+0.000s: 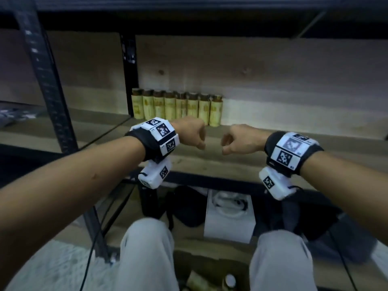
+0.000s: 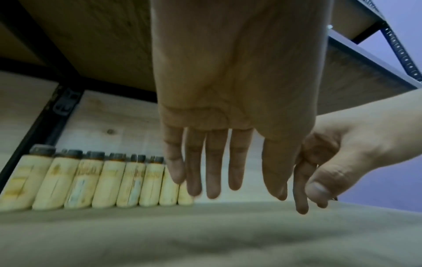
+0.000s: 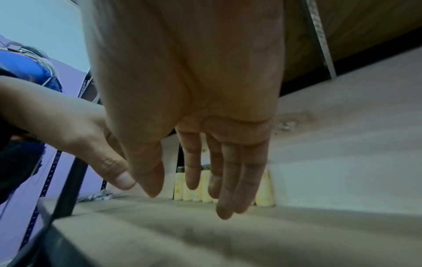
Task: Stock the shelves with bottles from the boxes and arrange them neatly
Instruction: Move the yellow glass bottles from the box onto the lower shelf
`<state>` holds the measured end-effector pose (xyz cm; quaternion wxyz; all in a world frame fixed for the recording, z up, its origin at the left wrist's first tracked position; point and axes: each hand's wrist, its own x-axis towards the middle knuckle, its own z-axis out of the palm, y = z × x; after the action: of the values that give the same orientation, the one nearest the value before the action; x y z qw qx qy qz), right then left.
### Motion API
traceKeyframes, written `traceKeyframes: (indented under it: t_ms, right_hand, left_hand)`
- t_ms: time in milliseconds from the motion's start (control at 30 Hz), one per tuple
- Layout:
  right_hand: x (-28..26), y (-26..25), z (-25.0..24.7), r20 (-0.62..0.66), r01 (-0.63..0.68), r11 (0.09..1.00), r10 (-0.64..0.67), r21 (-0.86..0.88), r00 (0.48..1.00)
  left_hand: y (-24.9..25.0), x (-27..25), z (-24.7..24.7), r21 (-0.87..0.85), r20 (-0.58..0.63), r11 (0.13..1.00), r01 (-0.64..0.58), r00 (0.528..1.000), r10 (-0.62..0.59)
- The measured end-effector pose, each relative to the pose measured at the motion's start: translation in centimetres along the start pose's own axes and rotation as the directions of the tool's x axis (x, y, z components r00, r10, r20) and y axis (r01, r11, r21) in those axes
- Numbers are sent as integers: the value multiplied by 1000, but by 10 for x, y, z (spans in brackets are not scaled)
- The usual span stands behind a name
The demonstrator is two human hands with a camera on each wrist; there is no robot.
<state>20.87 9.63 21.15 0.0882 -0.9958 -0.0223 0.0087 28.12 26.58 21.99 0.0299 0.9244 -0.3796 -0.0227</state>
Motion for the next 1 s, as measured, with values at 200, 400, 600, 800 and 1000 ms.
traceKeyframes:
  t_ms: [200, 400, 600, 800, 1000]
  right_hand:
    - [-51, 3, 69, 31, -41, 990, 37, 137, 999]
    - [-78, 25, 147, 277, -148, 975, 98, 167, 956]
    - [-70, 55, 227, 369, -340, 877, 209, 339, 906]
    - [-64, 66, 316, 479, -537, 741, 330, 402, 814]
    - [-75, 78, 414, 627, -748, 555, 447, 364, 637]
  left_hand:
    - [23, -33, 80, -186, 212, 982, -6, 976, 46]
    - [35, -40, 183, -181, 401, 983, -5, 913, 78]
    - [42, -30, 294, -238, 527, 965, 110, 849, 34]
    - [40, -33, 394, -363, 590, 849, 385, 800, -111]
    - [31, -46, 464, -406, 639, 630, 662, 698, -322]
